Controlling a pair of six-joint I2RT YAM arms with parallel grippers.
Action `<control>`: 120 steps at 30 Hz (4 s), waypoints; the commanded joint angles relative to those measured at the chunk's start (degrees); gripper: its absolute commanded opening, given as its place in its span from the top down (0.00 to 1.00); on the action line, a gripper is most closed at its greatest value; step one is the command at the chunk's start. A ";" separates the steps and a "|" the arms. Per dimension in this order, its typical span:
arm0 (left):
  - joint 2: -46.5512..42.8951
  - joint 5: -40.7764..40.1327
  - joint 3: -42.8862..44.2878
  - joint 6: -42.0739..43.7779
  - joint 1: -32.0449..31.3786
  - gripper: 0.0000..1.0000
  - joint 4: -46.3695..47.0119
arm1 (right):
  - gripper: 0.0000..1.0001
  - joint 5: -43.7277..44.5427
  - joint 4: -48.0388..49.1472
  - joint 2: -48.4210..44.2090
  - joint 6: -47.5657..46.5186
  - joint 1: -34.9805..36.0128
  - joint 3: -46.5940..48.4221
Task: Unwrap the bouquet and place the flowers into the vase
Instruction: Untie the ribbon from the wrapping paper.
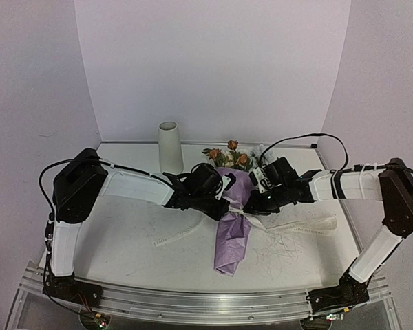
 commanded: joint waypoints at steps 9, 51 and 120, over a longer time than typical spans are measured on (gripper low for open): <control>-5.34 -1.91 -4.98 -3.05 0.12 1.00 4.48 | 0.87 0.45 -2.32 3.51 -1.66 0.24 2.55; -7.66 -1.99 -5.48 4.81 -0.69 0.54 5.22 | 0.44 5.89 -10.11 -4.34 -8.23 1.12 4.43; -5.70 -16.94 -2.32 1.64 -0.71 0.55 -4.61 | 0.36 6.73 -11.99 -1.94 -18.46 5.74 7.98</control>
